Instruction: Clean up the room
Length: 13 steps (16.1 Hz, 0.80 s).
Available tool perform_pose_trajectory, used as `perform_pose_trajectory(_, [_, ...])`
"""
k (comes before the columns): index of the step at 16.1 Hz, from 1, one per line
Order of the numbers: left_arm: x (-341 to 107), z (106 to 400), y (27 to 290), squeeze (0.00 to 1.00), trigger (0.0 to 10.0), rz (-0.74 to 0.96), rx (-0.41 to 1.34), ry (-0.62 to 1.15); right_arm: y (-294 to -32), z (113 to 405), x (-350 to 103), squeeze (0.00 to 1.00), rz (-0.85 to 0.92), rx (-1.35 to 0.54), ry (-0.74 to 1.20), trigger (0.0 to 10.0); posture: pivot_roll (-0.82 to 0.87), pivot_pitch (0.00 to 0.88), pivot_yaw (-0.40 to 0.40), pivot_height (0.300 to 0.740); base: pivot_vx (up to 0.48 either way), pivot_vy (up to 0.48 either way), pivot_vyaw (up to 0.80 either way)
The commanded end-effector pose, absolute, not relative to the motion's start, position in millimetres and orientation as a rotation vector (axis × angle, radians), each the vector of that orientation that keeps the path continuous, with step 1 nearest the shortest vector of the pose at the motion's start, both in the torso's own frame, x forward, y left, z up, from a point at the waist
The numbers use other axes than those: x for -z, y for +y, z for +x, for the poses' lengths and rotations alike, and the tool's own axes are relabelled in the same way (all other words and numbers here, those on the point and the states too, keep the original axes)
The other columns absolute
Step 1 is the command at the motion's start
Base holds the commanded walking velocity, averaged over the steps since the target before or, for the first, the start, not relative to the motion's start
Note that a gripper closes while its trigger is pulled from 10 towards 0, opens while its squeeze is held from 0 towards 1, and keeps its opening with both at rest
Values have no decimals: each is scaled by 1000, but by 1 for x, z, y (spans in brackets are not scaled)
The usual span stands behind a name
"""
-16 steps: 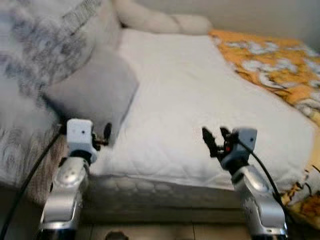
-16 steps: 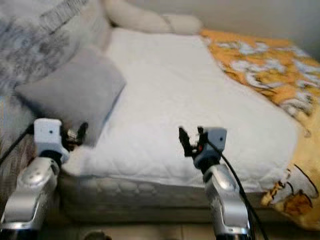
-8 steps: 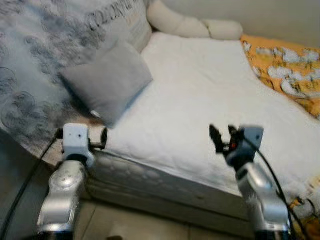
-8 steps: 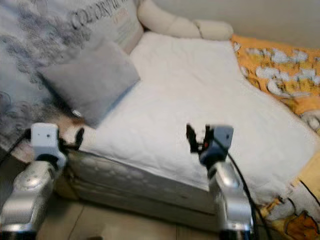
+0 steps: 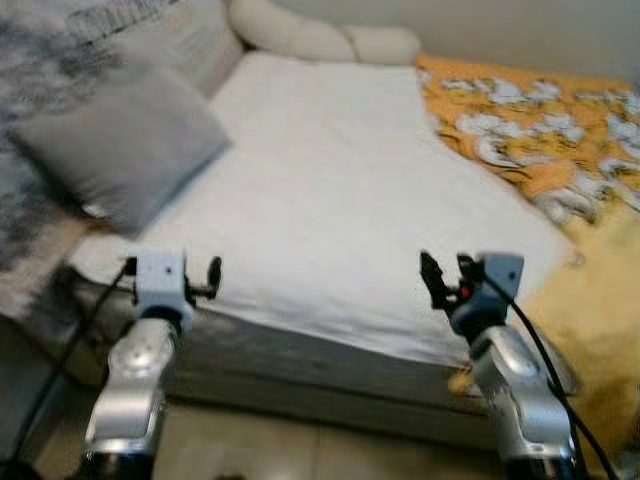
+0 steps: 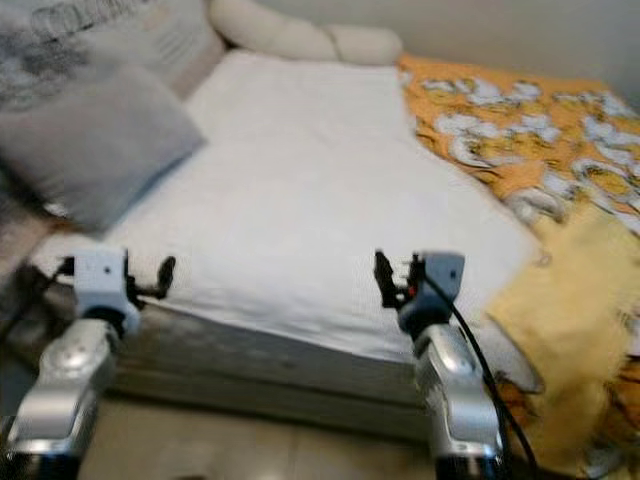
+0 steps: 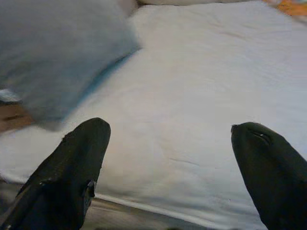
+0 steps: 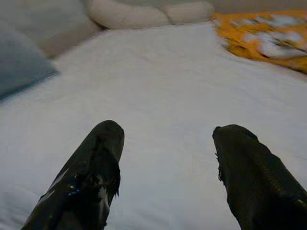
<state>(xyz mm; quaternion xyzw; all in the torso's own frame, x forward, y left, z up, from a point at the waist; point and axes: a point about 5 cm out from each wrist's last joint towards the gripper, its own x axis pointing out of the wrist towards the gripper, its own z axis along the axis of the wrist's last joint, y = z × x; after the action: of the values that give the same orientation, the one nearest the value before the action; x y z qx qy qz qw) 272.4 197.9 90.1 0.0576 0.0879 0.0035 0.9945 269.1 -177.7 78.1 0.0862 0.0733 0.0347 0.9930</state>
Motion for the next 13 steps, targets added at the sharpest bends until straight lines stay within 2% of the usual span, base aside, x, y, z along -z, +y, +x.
perform_pose_trajectory(1, [-94,274,200,1000,10000,133,-12,164,-180,271,-81,0,191,-39,128,10000,9,0,-35,740,0,-431,0])
perform_pose_trajectory(6, [-97,275,201,1000,10000,145,-23,165,-177,270,-78,0,217,-28,136,10000,30,0,-42,740,0,-433,0])
perform_pose_trajectory(13, [-98,276,207,1000,10000,153,-39,163,-186,271,-82,0,183,-14,119,10000,6,0,-51,740,0,-431,0])
